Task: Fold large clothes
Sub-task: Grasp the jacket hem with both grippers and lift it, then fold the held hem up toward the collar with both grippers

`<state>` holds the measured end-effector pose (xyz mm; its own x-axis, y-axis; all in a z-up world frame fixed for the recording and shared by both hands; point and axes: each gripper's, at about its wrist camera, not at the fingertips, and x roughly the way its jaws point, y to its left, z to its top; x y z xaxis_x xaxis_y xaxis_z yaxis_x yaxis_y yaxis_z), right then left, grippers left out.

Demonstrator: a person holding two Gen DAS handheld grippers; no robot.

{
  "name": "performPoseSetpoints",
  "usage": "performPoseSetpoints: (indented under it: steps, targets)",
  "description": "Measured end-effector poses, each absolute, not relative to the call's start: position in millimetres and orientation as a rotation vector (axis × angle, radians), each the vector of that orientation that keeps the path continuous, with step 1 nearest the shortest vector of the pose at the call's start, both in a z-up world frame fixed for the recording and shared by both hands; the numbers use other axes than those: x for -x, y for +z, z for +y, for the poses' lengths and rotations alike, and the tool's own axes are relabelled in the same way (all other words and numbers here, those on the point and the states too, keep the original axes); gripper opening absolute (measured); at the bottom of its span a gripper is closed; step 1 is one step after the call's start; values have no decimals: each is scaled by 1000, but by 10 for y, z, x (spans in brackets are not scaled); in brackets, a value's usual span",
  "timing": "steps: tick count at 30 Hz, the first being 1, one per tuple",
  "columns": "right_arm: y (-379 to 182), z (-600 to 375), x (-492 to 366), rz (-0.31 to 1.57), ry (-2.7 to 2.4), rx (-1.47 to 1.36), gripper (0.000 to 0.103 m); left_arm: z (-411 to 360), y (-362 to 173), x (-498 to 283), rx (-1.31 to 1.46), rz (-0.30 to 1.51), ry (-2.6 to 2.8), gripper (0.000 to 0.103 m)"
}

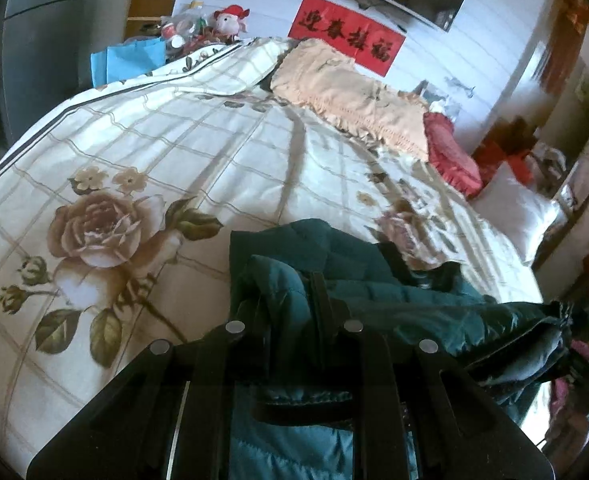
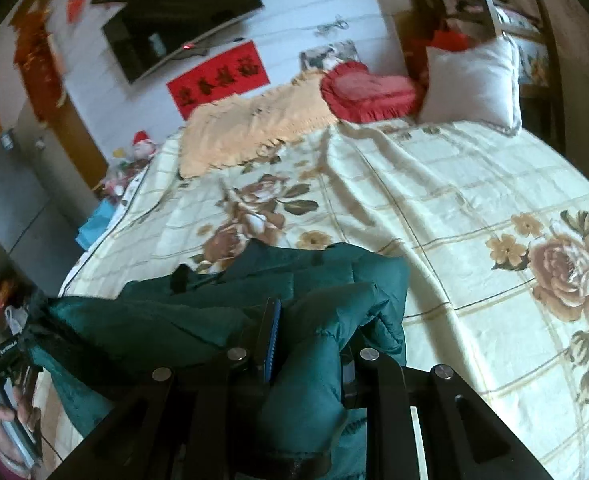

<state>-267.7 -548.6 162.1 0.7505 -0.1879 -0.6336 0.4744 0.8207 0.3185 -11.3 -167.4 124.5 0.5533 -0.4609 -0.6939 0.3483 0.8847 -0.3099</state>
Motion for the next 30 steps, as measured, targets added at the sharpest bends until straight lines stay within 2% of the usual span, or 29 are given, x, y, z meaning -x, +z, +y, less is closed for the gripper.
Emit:
performPoseSetpoints:
  steps: [9, 15, 19, 24, 27, 28, 29, 30]
  targets:
    - [1310, -5699, 2323, 692, -410, -515, 20, -1955, 959, -163, 100, 888, -443, 16]
    - [1337, -5742, 2349, 674, -378, -562, 39, -1910, 887, -227, 172, 894, -490, 20]
    - [1479, -5735, 2444, 637, -341, -570, 61, -1867, 947, -246, 176, 917, -533, 22]
    - [1736, -5660, 2612, 562, -373, -544, 72, -1725, 1118, -251, 242, 945, -585, 29]
    - [1927, -5581, 2776, 481, -428, -508, 73, -1624, 1251, -202, 281, 918, -598, 49]
    - [1980, -5541, 2815, 459, -446, -496, 73, -1582, 1311, -170, 284, 886, -576, 68]
    - [2018, -5502, 2836, 442, -457, -487, 73, -1543, 1362, -135, 288, 853, -554, 80]
    - [2065, -5423, 2853, 422, -454, -472, 73, -1504, 1409, -102, 298, 819, -540, 82]
